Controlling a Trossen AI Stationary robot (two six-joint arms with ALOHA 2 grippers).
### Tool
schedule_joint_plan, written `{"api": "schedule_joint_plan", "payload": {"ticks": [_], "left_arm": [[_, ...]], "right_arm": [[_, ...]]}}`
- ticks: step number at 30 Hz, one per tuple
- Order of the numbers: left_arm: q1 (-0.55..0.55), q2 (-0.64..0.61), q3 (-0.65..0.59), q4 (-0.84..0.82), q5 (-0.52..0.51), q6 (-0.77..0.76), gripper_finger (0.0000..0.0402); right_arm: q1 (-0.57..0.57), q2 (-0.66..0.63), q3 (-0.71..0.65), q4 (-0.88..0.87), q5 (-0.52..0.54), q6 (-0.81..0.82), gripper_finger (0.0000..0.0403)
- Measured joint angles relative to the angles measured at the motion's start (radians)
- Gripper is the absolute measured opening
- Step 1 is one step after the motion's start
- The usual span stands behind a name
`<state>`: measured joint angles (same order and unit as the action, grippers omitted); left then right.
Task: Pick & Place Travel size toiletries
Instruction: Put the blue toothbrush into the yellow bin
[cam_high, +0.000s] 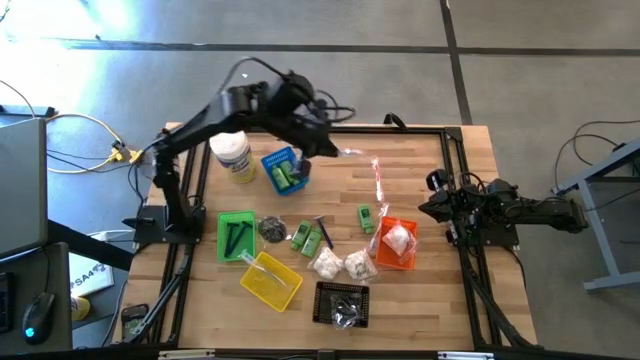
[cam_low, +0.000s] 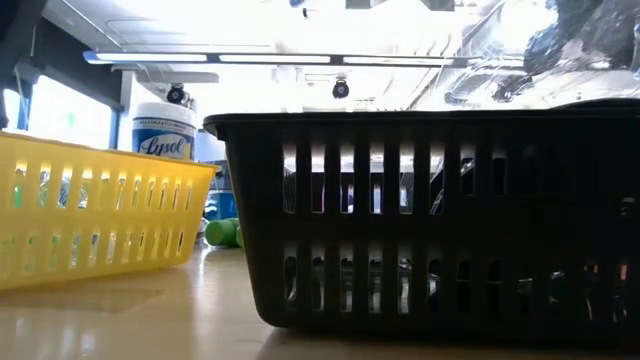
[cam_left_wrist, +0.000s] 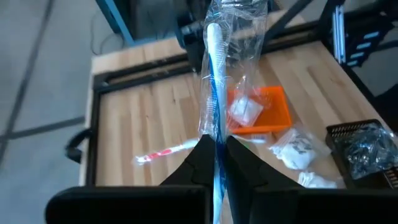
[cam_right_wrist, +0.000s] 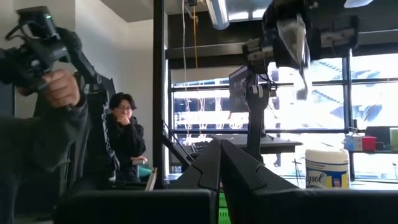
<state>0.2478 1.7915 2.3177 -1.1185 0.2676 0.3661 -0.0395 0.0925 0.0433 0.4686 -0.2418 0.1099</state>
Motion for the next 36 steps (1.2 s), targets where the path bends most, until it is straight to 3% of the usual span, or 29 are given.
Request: {"api": "schedule_joint_plan", "payload": {"ticks": [7,13,17,28,36], "left_arm": [[0.001,-0.134,-0.005,-0.022,-0.084,0.002,0.0008],[0.022,-0.295,-0.159,0.012,-0.143,-0.04,0.0008],[0.038,-0.451,-0.356,0.12,-0.194,-0.06,0.0008],[0.099,-1.035,-1.096,0.568,-0.184,-0.225,0.0008],[0.099,-1.367,-1.502,0.772,-0.178,-0.373,0.0008]], "right_arm": [[0.0,0.0,0.0,-0.003,-0.004,0.002,0.0002],[0.0,0.0,0.0,-0.005,-0.004,0.003,0.0003],[0.0,0.0,0.0,-0.008,-0.004,0.003,0.0003],[0.0,0.0,0.0,-0.005,0.007,-0.001,0.0003],[0.0,0.0,0.0,-0.005,0.007,-0.007,0.0003]]}}
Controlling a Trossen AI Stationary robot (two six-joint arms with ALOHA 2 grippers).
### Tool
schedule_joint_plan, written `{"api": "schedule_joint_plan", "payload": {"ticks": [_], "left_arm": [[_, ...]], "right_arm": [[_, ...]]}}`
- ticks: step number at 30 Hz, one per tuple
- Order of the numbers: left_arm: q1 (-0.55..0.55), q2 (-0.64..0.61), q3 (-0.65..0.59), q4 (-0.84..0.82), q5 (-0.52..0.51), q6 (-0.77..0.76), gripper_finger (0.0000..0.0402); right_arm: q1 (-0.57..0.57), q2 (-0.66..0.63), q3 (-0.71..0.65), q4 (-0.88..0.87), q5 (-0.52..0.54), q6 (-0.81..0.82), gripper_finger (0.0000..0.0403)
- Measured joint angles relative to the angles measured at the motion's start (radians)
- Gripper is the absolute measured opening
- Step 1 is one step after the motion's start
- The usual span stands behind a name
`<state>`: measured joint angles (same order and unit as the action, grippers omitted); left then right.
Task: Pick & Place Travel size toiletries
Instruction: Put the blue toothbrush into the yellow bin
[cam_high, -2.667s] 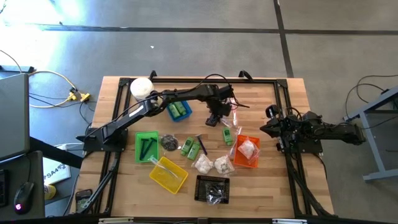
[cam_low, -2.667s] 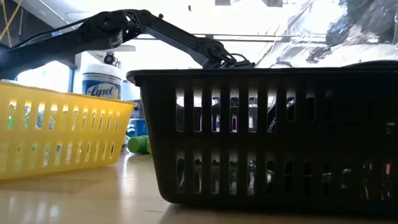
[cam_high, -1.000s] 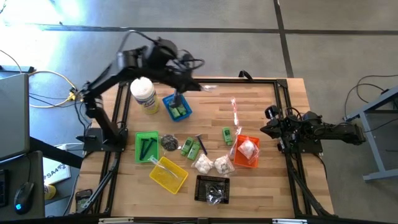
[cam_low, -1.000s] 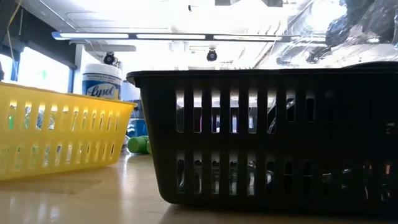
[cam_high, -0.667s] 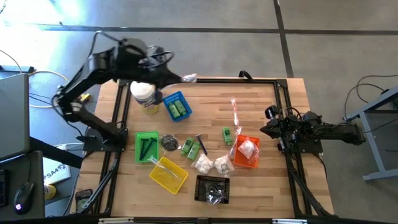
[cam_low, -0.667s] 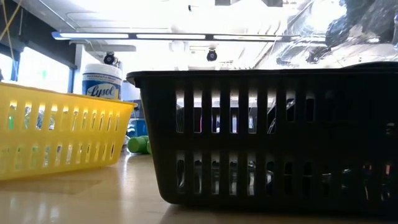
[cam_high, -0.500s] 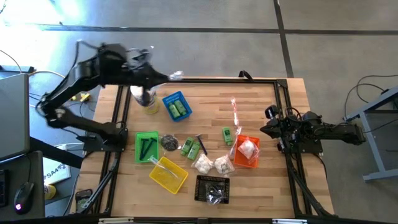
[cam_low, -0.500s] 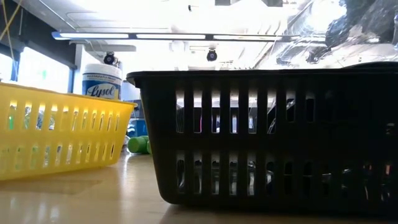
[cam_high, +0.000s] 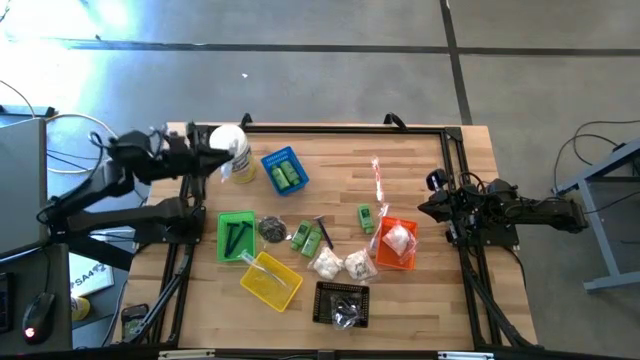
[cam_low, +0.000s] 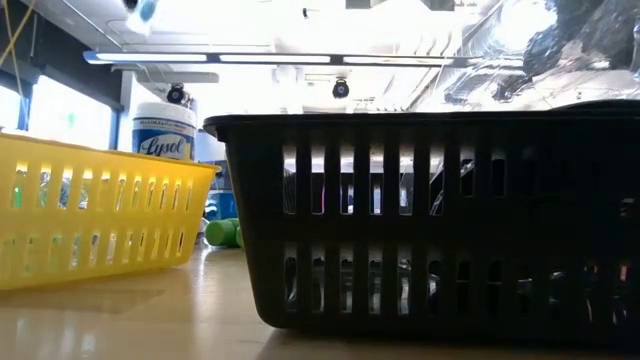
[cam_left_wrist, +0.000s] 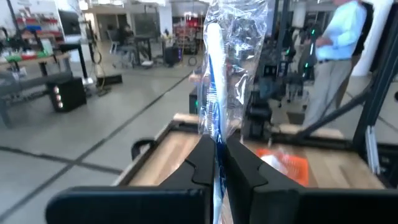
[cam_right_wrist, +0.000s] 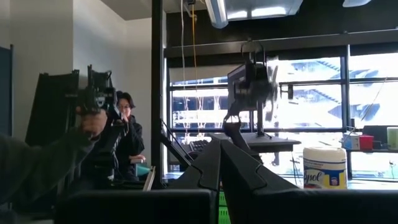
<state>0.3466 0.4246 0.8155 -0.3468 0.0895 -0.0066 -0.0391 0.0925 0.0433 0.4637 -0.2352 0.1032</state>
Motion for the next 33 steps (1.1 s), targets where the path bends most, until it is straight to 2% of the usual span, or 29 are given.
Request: {"api": "schedule_joint_plan", "payload": {"ticks": [5,12,18,23,27,33], "left_arm": [[0.0,-0.089,-0.138,0.036,0.005,-0.026,0.0009],[0.0,-0.085,-0.225,0.114,0.081,-0.027,0.0009],[-0.001,-0.009,-0.227,0.131,0.219,0.008,0.001],[-0.084,0.122,-0.205,0.172,0.236,0.05,0.001],[-0.216,0.262,-0.117,0.052,0.135,0.104,0.001],[-0.454,0.497,0.108,-0.273,-0.191,0.134,0.001]], "right_arm": [[0.0,0.0,0.0,0.0,0.0,-0.002,0.0003],[0.0,0.0,0.0,0.0,0.0,-0.002,0.0002],[0.0,0.0,0.0,-0.006,0.0,-0.002,0.0002],[0.0,0.0,0.0,-0.02,0.0,0.0,0.0002],[0.0,0.0,0.0,-0.026,0.0,0.0,0.0002],[0.0,0.0,0.0,-0.047,0.0,0.001,0.0002]]}}
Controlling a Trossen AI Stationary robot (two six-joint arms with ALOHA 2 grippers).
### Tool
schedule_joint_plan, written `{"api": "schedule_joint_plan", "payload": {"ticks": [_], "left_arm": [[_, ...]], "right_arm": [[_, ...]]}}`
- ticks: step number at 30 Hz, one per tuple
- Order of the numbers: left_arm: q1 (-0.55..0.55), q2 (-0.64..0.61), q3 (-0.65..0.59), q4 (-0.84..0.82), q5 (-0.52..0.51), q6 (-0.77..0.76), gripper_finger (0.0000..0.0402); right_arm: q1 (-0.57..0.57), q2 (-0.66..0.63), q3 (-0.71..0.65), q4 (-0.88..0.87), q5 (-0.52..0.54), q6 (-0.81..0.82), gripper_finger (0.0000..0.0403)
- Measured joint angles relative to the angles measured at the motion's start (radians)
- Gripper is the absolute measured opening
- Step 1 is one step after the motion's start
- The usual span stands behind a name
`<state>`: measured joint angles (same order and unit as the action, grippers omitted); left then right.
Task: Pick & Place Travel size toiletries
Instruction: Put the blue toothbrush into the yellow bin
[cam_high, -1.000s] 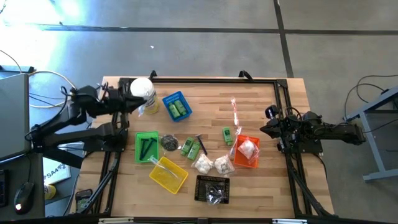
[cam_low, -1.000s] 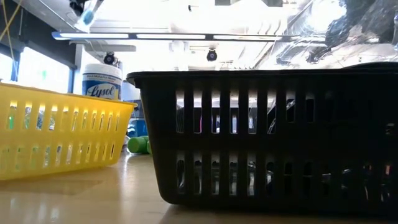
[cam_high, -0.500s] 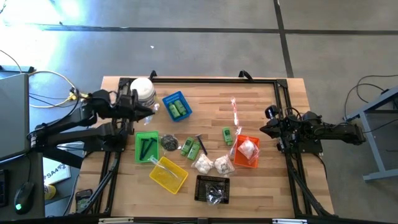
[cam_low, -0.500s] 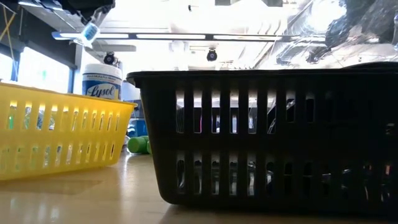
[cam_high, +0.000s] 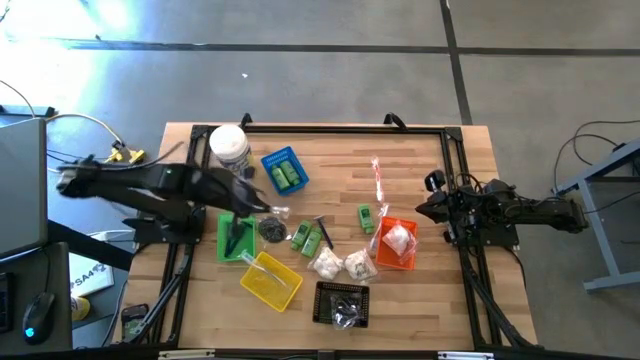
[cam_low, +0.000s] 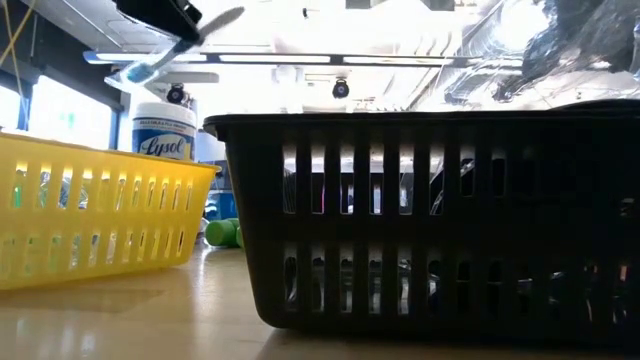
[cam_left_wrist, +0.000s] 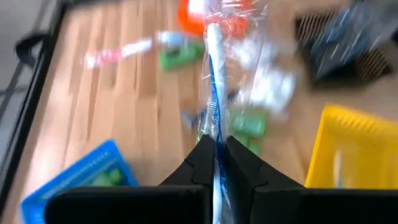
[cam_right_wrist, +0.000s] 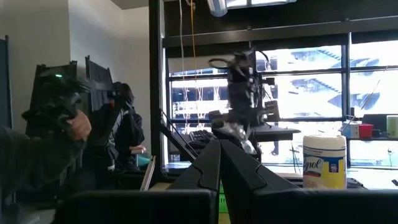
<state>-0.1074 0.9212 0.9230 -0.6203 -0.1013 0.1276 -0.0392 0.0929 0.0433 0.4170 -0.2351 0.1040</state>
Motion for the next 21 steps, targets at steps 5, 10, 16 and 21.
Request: {"api": "schedule_joint_plan", "payload": {"ticks": [5,10,16,21], "left_arm": [[-0.161,0.199,0.193,-0.235,-0.169,-0.059,0.001],[-0.258,0.369,0.312,-0.382,-0.196,-0.091,0.001],[-0.333,0.473,0.35,-0.373,-0.15,-0.132,0.001],[-0.354,0.502,0.355,-0.368,-0.07,-0.212,0.001]], "right_arm": [[0.0,0.0,0.0,-0.004,0.0,0.0,0.0002],[0.0,0.0,0.0,-0.003,0.0,0.0,0.0002],[0.0,0.0,0.0,0.004,0.0,0.0,0.0002],[0.0,0.0,0.0,-0.005,-0.003,0.008,0.0002]]}}
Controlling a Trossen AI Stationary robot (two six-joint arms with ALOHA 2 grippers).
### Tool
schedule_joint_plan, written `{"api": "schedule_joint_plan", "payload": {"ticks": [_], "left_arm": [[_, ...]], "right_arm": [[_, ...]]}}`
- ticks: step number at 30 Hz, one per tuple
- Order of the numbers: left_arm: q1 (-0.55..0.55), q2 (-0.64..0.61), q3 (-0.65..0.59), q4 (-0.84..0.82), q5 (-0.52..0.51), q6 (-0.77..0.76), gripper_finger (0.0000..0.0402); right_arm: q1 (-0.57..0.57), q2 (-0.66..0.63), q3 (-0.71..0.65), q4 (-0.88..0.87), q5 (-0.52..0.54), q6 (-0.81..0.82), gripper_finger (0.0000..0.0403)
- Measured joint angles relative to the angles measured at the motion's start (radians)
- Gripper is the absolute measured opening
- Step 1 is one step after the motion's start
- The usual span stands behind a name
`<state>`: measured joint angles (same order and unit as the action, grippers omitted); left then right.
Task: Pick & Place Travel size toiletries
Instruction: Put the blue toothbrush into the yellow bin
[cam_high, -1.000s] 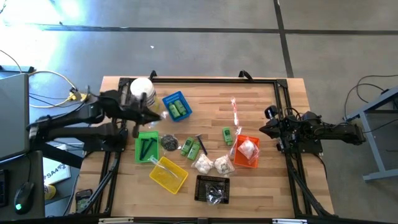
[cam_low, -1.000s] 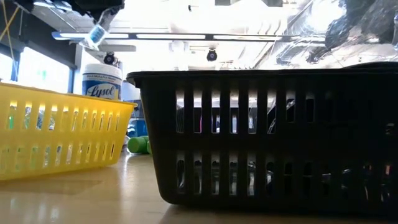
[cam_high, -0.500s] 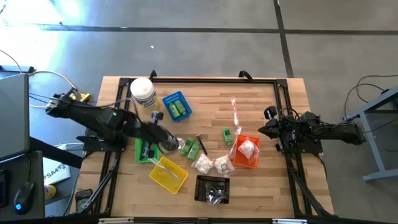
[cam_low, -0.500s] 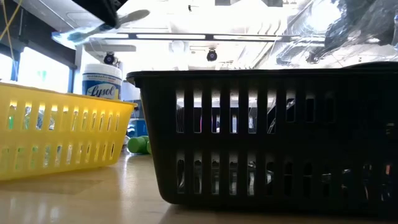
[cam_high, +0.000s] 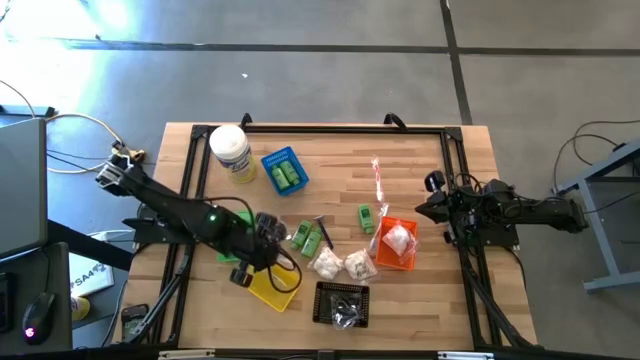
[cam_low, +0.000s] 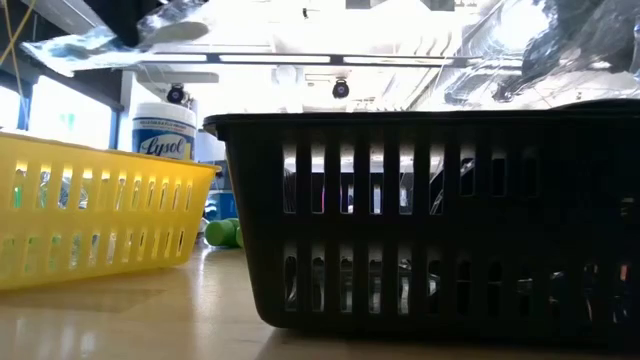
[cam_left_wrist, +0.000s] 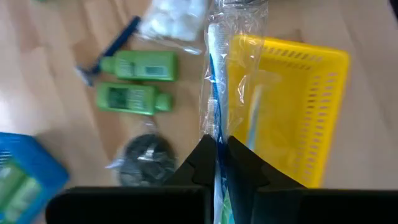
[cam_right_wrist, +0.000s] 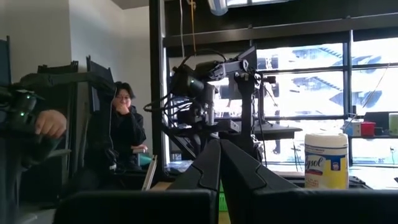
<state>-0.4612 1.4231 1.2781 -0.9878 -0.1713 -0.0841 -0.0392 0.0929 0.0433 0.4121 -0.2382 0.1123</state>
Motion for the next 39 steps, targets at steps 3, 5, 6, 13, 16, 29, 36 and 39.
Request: {"api": "schedule_joint_plan", "payload": {"ticks": [3,5,6,13,16,29,36,39], "left_arm": [[0.0,0.02,0.0,-0.005,0.044,-0.032,0.001],[-0.001,0.034,0.0,-0.005,0.077,-0.037,0.001],[-0.006,0.044,0.0,-0.005,0.089,-0.045,0.001],[-0.032,0.144,0.0,-0.011,0.165,-0.105,0.001],[-0.041,0.183,0.0,-0.009,0.17,-0.112,0.001],[-0.044,0.283,0.0,0.025,0.229,-0.131,0.001],[-0.043,0.298,0.0,0.026,0.253,-0.145,0.0014],[-0.043,0.298,0.0,0.025,0.254,-0.158,0.0036]], "right_arm": [[0.0,0.0,0.0,-0.005,0.0,0.015,0.0002],[0.0,0.0,0.0,-0.005,-0.001,0.024,0.0002],[0.0,0.0,0.0,-0.005,-0.001,0.024,0.0002],[0.0,0.0,0.0,-0.005,0.0,0.035,0.0002],[0.0,0.0,0.0,-0.005,0.0,0.049,0.0002],[0.0,0.0,0.0,-0.02,-0.001,0.053,0.0003],[0.0,0.0,0.0,-0.021,-0.001,0.071,0.0003],[0.0,0.0,0.0,-0.021,-0.001,0.071,0.0003]]}}
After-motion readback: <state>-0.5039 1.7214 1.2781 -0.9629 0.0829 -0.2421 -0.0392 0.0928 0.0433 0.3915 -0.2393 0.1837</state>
